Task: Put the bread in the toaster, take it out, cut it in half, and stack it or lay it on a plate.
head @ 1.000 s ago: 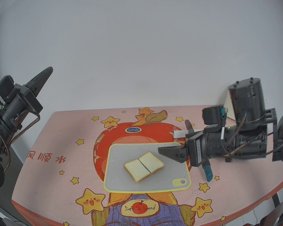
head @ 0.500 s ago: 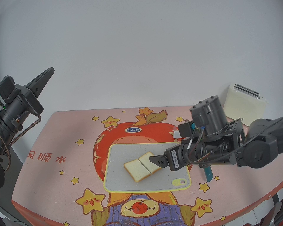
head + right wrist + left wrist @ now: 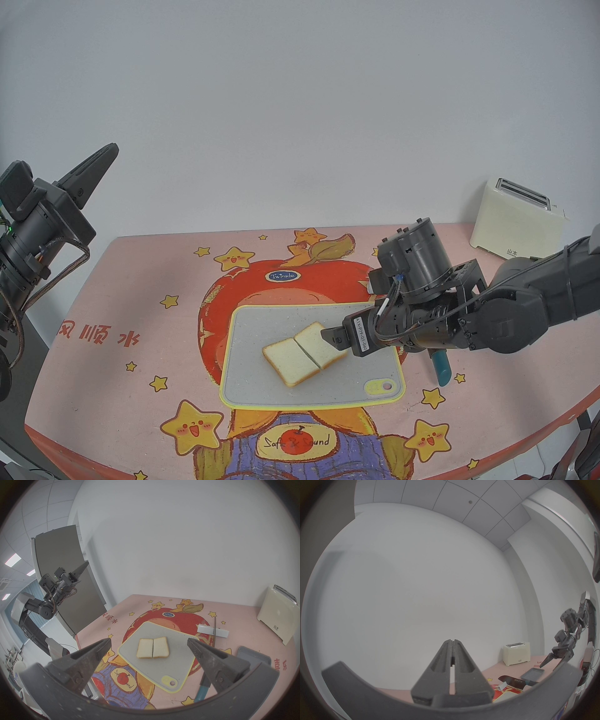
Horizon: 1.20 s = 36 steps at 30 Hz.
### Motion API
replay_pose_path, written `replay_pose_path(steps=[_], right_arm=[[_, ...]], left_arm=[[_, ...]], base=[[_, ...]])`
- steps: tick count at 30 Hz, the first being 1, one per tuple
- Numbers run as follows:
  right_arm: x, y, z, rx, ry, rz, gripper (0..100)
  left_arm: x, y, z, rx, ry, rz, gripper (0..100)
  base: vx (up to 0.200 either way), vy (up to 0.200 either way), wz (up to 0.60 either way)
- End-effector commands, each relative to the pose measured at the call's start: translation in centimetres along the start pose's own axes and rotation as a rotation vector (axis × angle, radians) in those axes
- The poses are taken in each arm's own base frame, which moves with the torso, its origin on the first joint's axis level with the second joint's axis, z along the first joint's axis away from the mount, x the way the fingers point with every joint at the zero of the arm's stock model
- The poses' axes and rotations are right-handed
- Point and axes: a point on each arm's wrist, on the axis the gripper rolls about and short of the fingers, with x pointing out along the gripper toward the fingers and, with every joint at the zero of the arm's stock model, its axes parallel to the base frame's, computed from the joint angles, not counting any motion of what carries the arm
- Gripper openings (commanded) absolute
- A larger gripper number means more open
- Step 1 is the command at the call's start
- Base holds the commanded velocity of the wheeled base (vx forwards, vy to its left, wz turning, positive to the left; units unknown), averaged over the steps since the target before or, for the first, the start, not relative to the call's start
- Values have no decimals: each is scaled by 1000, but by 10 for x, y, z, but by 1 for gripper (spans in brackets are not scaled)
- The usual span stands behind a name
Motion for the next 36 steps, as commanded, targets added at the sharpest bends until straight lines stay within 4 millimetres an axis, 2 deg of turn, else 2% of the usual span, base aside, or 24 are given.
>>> replay_pose_path(steps=[1, 36], right_arm=[[8, 0, -2, -3, 15, -12, 100], [24, 4, -10, -22, 40, -87, 100]], left_arm=[[1, -6, 0, -12, -2, -28, 0], [0, -6, -3, -15, 11, -25, 0]], base=[[0, 0, 0], [0, 0, 0]])
